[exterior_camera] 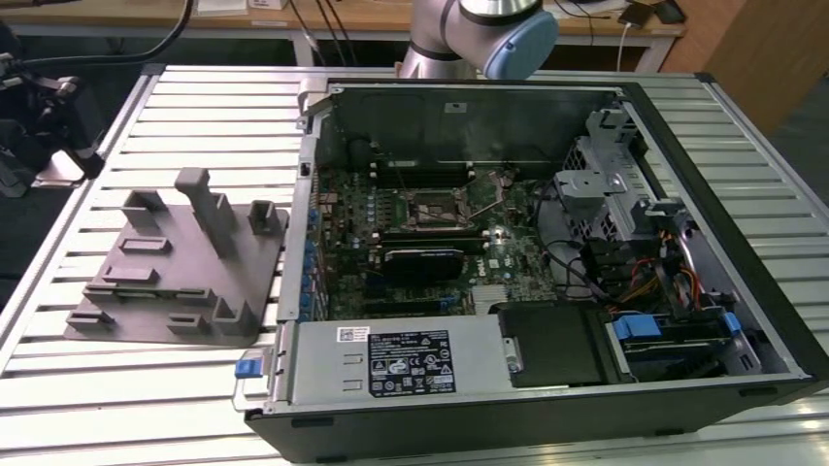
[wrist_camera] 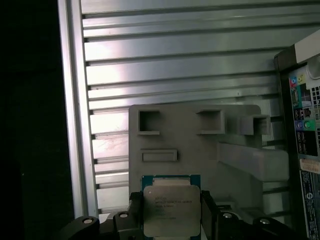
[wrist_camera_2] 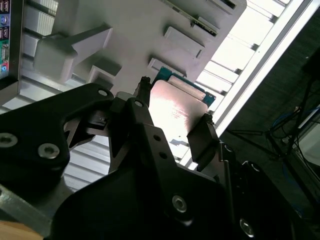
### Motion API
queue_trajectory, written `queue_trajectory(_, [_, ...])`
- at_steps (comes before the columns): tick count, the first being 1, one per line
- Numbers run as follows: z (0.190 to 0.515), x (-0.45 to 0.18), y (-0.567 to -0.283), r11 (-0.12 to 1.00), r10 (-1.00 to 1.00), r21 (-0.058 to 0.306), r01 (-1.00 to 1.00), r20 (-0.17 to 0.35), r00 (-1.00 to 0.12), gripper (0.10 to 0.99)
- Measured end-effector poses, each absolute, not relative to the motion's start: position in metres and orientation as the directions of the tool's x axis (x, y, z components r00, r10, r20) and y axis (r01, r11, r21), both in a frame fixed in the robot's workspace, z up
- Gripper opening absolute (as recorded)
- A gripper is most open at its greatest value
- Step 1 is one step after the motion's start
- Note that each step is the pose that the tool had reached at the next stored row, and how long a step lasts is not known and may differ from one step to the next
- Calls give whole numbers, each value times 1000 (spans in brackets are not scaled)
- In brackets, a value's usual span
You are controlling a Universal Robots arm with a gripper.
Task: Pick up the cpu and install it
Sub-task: 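Pick up the cpu and move it towards the insertion slot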
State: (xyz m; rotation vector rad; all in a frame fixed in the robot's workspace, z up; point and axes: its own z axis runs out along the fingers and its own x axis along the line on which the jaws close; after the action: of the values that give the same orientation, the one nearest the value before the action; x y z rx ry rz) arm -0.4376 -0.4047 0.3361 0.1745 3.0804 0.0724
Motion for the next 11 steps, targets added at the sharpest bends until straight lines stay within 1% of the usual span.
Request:
queue_trajectory(7, [350,-438,-404,993,114,51,111,-59,-992,545])
queue_trajectory(9, [362,-438,-404,993,114,51,111,-66,-991,545])
queue_trajectory(11, [365,-438,-404,993,114,52,111,-67,-991,545])
